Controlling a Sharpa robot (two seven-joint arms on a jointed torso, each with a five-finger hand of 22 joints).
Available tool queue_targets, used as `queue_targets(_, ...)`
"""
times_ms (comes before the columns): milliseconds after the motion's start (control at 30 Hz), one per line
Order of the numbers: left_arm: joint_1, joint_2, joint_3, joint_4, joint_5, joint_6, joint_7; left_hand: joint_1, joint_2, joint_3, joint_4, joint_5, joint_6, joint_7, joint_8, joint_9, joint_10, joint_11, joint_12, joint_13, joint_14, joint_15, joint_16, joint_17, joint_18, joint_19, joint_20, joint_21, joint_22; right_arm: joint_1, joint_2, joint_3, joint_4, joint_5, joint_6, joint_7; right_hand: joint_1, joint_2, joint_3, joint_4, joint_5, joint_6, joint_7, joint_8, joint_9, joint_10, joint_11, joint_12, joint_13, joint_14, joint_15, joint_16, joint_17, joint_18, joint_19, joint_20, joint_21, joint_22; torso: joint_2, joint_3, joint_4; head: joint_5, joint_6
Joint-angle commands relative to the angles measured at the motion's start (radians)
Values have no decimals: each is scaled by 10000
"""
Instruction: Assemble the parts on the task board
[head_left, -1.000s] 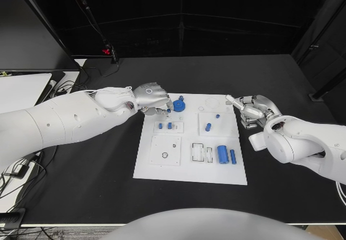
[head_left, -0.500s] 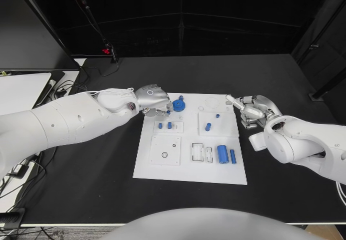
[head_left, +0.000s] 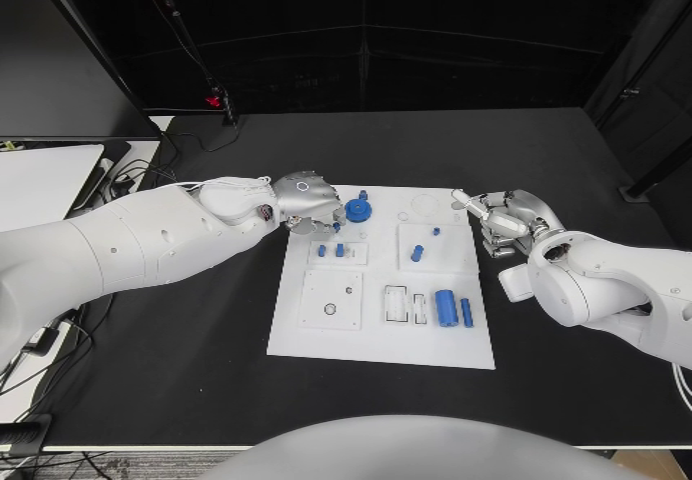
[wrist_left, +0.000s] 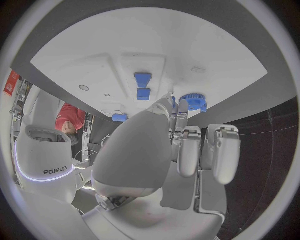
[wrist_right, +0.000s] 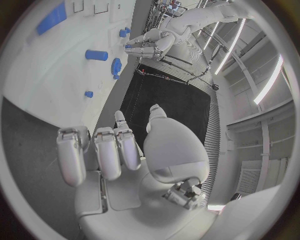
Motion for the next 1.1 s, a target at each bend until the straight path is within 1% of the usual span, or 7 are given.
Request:
queue_targets(33, -5, 44, 6, -46, -29, 182, -50, -87, 16, 47, 3, -10, 44, 31, 34, 17, 85, 10, -49, -11, 1046, 14, 9, 2635, -145, 1060, -68, 32, 2634, 8, 6, 4, 21, 6, 69, 45, 74, 34, -79, 3, 43, -61, 48, 41, -10, 1040, 59, 25, 2633, 1021, 62, 25, 2629, -149, 1057, 58, 33, 2635, 0, 0, 3, -11, -6)
queue_targets(100, -13, 63, 6, -69, -29, 190, -49, -87, 16, 55, 1, -13, 44, 31, 32, 16, 87, 10, -53, -11, 1046, 14, 9, 2635, -145, 1060, -67, 32, 2634, 8, 11, 4, 20, 6, 73, 45, 74, 34, -79, 3, 43, -61, 48, 41, -10, 1040, 59, 25, 2633, 1021, 62, 25, 2629, -149, 1057, 58, 33, 2635, -2, -1, -6, -10, -15)
queue_targets(233, -22, 100, 6, -126, -29, 237, -24, -87, 16, 61, 1, -16, 44, 31, 31, 15, 90, 10, -56, -11, 1046, 15, 9, 2635, -145, 1060, -67, 32, 2634, 8, 10, 4, 18, 6, 74, 38, 74, 34, -79, 3, 43, -61, 48, 41, -10, 1040, 59, 25, 2633, 1021, 62, 25, 2629, -149, 1057, 58, 33, 2635, -3, 3, 5, -6, -19)
queue_targets(333, -25, 113, 6, -151, -29, 251, -7, -93, 11, 64, 2, -22, 43, 33, 28, 14, 91, 12, -61, -11, 1046, 15, 9, 2635, -145, 1060, -67, 32, 2634, 8, 10, 4, 19, 6, 73, 35, 74, 34, -79, 3, 43, -61, 48, 41, -10, 1040, 59, 25, 2633, 1021, 62, 25, 2629, -149, 1057, 58, 33, 2635, -1, -2, -8, -6, -35)
queue_targets(433, -28, 134, 6, -175, -29, 272, -5, -97, 7, 66, 3, -24, 42, 34, 26, 13, 91, 13, -64, -11, 1046, 15, 9, 2635, -145, 1060, -66, 32, 2634, 8, 10, 4, 19, 6, 77, 33, 74, 34, -79, 3, 43, -61, 48, 41, -10, 1040, 59, 25, 2633, 1021, 62, 25, 2629, -149, 1057, 58, 33, 2635, 0, 0, 1, -6, -35)
queue_targets(867, -48, 206, 6, -249, -28, 424, -5, -99, -10, 77, -4, -34, 40, 34, 20, 11, 91, 13, -78, -11, 1046, 18, 9, 2635, -145, 1060, -65, 32, 2634, 8, 10, 4, 24, 6, 86, 34, 74, 34, -79, 3, 43, -61, 48, 41, -10, 1040, 59, 25, 2633, 1021, 62, 25, 2629, -149, 1057, 58, 33, 2635, -6, 6, -2, -7, -62)
queue_targets(1100, -62, 230, 6, -305, -28, 558, -10, -107, -9, 91, -1, -41, 46, 35, 19, 10, 102, 15, -83, -9, 1046, 20, 9, 2635, -145, 1060, -65, 32, 2634, 8, 8, 4, 24, 6, 86, 34, 74, 34, -79, 3, 43, -61, 48, 41, -10, 1040, 59, 25, 2633, 1021, 62, 25, 2629, -149, 1057, 58, 33, 2635, -5, 0, 0, -13, -76)
